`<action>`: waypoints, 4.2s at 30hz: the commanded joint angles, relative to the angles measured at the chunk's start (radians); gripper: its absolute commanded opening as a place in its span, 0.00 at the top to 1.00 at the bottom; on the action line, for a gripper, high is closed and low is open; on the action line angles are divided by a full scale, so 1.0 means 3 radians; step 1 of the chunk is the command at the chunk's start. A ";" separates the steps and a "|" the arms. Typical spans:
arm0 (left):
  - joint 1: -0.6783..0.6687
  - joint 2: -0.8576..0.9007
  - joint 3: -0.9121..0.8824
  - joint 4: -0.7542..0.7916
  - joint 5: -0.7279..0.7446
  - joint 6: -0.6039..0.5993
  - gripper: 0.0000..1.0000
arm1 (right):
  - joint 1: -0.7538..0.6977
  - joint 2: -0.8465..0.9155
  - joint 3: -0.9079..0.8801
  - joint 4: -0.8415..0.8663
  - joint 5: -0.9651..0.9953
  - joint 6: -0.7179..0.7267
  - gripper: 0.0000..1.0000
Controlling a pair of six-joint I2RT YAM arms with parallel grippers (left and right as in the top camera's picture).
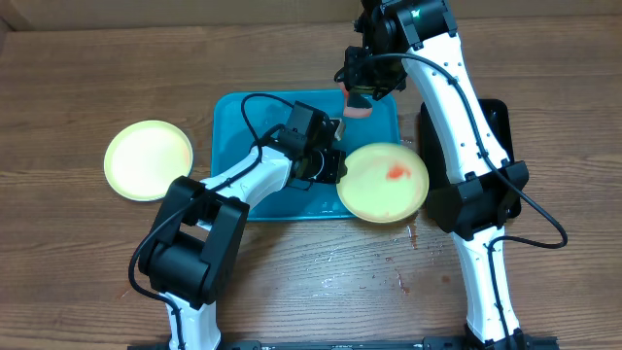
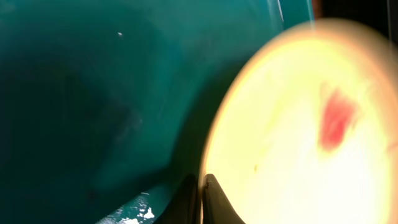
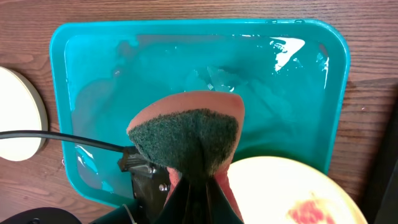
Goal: Clean dirty plates on tray and stack at the side
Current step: 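Move left gripper to the second yellow plate and grip its rim, then lower the sponge in right gripper onto the second yellow plate, then scrub the yellow plate's red stains with the sponge, left gripper holding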
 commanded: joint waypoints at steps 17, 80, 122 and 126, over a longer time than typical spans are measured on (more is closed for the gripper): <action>0.0982 -0.0285 0.0045 -0.0741 -0.0483 0.0079 0.96 | 0.0034 -0.0123 0.0060 -0.0005 -0.0027 -0.0027 0.96; 0.1227 -0.0345 0.0156 -0.1129 -0.0306 0.0631 0.95 | 0.0923 -0.0121 -0.2639 0.2130 -0.0664 0.0005 0.96; 0.1227 -0.0345 0.0156 -0.1143 -0.0367 0.0615 0.96 | 0.1108 -0.0015 -0.2450 0.2230 -0.0399 -0.0264 0.96; 0.1227 -0.0345 0.0156 -0.1143 -0.0367 0.0615 0.96 | 0.1013 -0.0034 -0.2449 0.2113 -0.0403 -0.0263 0.96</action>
